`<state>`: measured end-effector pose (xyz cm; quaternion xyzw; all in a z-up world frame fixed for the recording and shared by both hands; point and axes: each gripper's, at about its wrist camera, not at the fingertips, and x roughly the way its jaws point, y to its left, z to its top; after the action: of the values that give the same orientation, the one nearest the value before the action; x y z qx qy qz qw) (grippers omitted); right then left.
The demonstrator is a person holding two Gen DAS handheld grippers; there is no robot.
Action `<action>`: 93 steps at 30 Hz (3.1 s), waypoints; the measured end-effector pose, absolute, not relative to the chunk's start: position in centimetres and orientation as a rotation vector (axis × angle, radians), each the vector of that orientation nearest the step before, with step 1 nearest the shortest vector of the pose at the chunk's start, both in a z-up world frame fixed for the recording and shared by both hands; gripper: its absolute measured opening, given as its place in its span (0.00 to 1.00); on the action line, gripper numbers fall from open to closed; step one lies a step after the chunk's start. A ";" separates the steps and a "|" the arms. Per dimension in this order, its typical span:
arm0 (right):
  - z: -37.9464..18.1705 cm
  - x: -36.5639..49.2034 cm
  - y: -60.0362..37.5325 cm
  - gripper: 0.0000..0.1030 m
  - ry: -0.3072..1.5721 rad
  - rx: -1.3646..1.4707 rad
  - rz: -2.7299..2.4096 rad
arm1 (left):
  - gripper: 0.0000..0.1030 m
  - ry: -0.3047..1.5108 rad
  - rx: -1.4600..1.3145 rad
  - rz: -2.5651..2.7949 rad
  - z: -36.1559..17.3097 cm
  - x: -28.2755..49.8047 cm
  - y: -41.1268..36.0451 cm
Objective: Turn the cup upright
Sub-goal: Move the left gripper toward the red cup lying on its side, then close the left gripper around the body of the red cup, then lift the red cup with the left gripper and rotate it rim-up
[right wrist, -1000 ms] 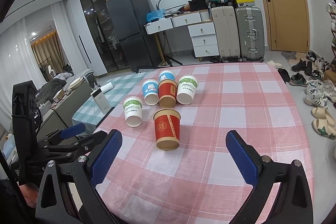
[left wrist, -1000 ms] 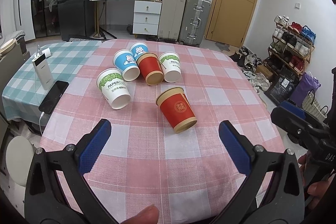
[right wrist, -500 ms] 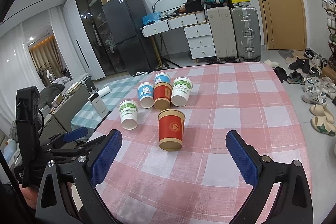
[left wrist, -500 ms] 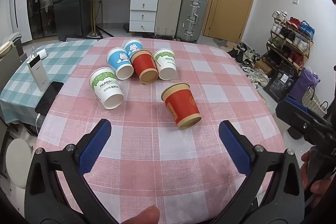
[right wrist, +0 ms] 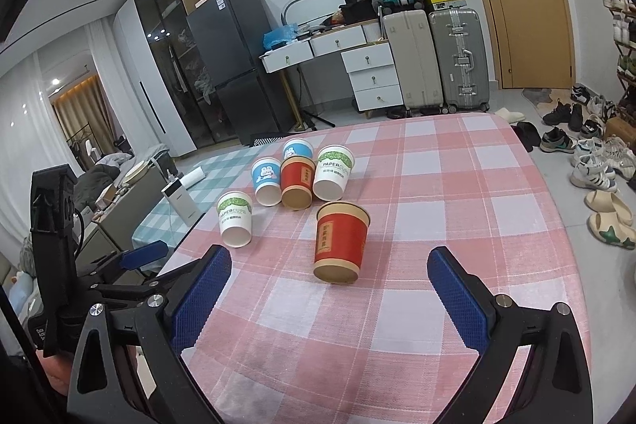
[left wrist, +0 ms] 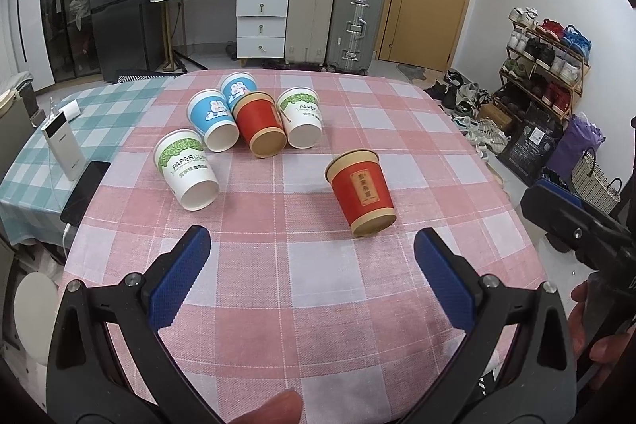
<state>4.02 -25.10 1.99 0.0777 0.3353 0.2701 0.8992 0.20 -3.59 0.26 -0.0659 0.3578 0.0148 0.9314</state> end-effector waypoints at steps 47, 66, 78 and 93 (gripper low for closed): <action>-1.8 8.5 -33.4 0.98 0.713 0.296 0.426 | 0.60 0.982 -0.151 -0.290 -2.4 20.6 -9.7; 2.9 0.3 -24.9 0.98 0.680 0.192 0.564 | 0.60 0.837 -0.261 -0.212 8.7 -3.6 4.4; 1.4 -2.9 -20.2 0.98 0.752 0.153 0.635 | 0.60 0.965 -0.287 -0.119 -4.1 -8.6 4.7; -2.6 -2.3 -18.0 0.98 0.810 0.055 0.601 | 0.62 1.056 -0.273 -0.099 -10.5 -3.9 3.8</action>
<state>-2.33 -18.05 -2.63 0.0262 0.3878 0.2880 0.8752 -3.88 3.84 -10.54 -0.1296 0.5022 -0.0472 0.8537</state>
